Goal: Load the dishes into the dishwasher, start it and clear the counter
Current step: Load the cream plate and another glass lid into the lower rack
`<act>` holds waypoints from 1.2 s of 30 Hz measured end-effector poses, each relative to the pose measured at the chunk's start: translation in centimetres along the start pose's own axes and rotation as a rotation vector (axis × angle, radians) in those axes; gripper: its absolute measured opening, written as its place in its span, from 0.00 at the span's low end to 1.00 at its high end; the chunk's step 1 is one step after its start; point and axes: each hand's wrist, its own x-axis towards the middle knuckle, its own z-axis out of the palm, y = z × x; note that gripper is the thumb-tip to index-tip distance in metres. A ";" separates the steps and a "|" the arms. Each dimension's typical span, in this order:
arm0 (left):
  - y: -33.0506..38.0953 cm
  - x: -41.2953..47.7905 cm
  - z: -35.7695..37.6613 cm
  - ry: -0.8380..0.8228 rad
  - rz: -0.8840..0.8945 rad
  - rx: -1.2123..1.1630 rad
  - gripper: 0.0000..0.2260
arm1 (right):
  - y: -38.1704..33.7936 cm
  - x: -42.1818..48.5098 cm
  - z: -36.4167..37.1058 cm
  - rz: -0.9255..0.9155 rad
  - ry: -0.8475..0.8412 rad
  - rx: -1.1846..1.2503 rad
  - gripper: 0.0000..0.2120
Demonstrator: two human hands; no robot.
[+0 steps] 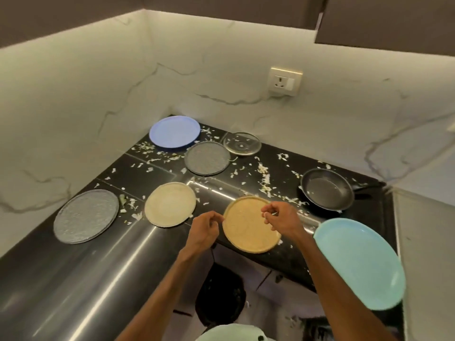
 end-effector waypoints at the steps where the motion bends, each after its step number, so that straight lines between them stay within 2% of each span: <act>1: -0.5 0.5 -0.6 0.005 -0.019 -0.004 0.13 | -0.6 0.8 0.7 -0.002 -0.013 -0.011 0.05; 12: -4.1 4.2 -3.0 0.024 -0.175 0.000 0.11 | -2.9 7.6 5.9 -0.097 -0.128 -0.144 0.05; 20: -5.6 6.5 -3.7 0.111 -0.325 0.025 0.11 | -4.9 14.5 8.5 -0.057 -0.239 -0.122 0.07; 30: -8.6 11.6 -3.2 0.178 -0.404 0.041 0.12 | -5.4 24.6 12.6 0.039 -0.212 -0.143 0.12; 34: -9.8 12.8 -2.5 0.161 -0.424 0.071 0.14 | -5.4 26.6 12.5 0.111 -0.121 0.008 0.15; 36: -10.2 13.3 -2.3 0.150 -0.426 0.083 0.15 | -4.8 28.3 11.7 0.296 -0.050 0.256 0.21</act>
